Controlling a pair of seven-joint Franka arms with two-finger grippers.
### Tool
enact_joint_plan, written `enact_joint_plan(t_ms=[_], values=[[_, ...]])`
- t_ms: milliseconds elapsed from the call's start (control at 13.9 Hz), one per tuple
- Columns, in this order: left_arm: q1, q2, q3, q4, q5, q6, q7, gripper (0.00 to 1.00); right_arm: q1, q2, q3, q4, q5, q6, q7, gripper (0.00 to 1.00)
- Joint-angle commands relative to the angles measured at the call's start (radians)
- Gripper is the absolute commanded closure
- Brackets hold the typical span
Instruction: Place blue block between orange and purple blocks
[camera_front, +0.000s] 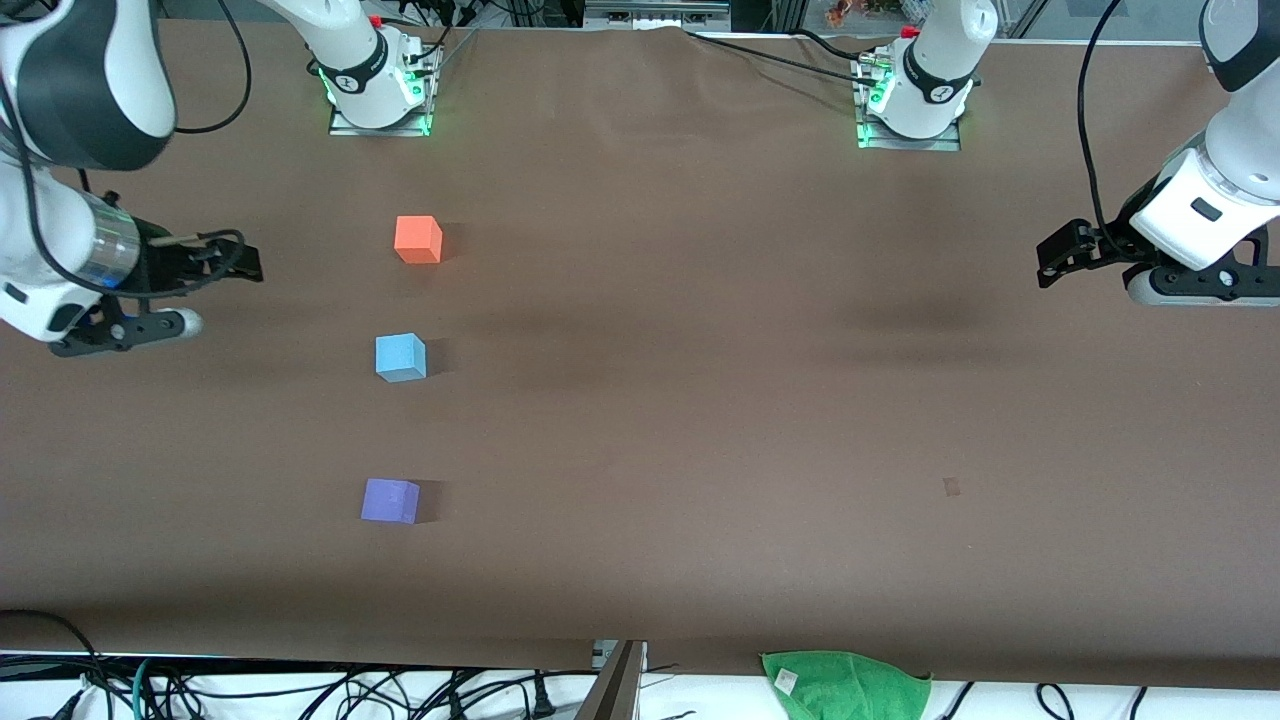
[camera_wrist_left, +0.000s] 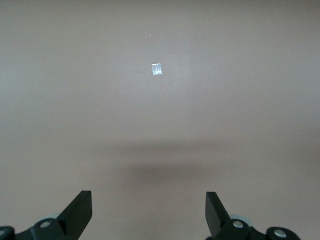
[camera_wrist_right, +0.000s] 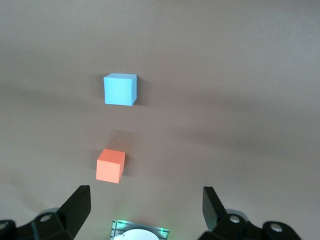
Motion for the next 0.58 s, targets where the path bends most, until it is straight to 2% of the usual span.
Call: enact_joint_plan(t_ms=[0,216,505], values=[[0.001,-0.008,0.003,0.007,-0.010,-0.005,0.022,0.00,-0.111,-0.070,0.124,-0.026,-0.048,-0.030,0.019,0.01],[0.001,-0.008,0.003,0.007,-0.010,-0.005,0.022,0.00,-0.186,-0.119,0.204,-0.043,-0.059,-0.030,0.028,0.01],[0.001,-0.008,0.003,0.007,-0.010,-0.005,0.022,0.00,-0.200,-0.144,0.221,-0.066,-0.058,-0.027,0.019,0.01]])
